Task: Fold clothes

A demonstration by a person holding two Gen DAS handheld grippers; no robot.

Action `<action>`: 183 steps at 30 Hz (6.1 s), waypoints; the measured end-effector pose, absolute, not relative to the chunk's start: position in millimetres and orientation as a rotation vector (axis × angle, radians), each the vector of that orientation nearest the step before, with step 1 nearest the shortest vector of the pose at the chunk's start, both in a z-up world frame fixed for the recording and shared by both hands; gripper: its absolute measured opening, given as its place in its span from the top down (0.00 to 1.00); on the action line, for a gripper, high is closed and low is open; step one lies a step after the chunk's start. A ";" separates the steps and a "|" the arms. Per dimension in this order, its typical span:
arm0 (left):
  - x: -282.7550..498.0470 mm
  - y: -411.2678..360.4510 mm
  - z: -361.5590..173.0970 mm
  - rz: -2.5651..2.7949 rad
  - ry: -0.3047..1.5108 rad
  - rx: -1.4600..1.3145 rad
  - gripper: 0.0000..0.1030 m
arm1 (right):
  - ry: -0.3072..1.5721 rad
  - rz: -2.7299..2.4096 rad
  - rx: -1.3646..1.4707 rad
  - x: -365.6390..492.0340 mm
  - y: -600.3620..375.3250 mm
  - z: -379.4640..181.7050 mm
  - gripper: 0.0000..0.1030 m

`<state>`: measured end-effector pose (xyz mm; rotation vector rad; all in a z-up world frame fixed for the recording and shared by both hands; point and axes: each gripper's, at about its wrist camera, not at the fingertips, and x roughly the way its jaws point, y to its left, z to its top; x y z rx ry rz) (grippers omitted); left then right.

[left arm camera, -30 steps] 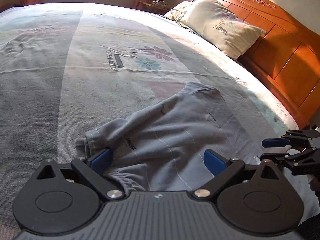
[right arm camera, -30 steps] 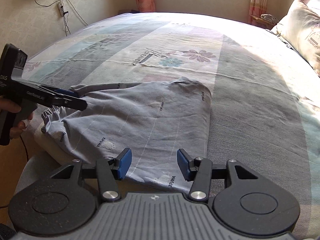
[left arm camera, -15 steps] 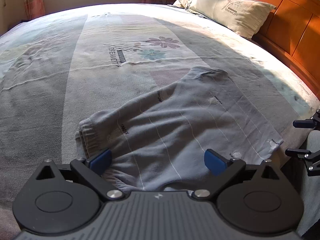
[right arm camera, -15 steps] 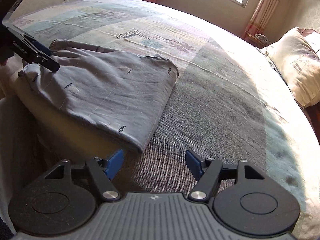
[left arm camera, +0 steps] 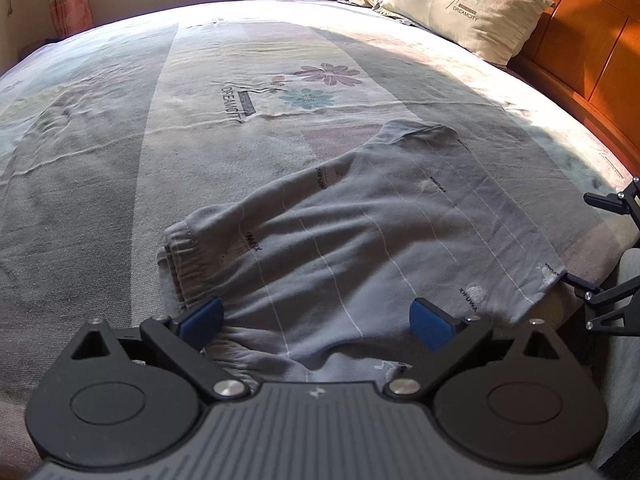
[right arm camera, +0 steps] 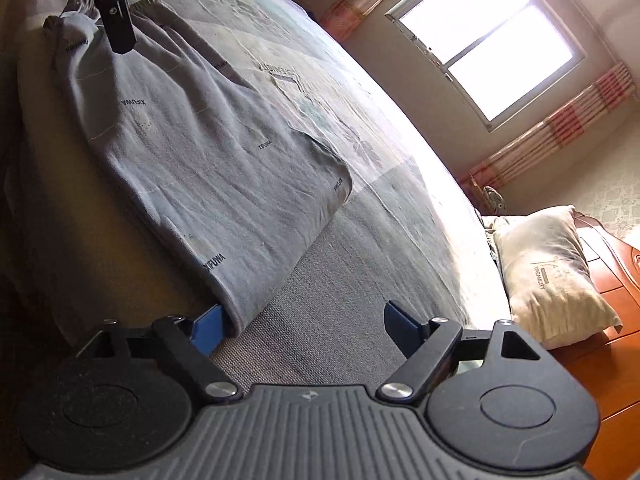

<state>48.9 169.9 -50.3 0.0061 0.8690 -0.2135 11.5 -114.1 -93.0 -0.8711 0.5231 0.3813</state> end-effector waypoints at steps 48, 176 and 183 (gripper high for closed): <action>103.9 194.2 -57.5 -0.381 0.814 -0.201 0.02 | 0.617 0.650 -0.167 118.5 -73.0 -44.9 0.17; 84.8 314.4 -132.7 -0.520 0.946 -1.046 0.01 | 0.767 0.840 0.082 58.1 -60.2 -34.5 0.00; 107.0 304.3 -124.3 -0.495 0.959 -0.966 0.01 | 0.741 0.847 0.052 47.8 -59.7 -28.2 0.00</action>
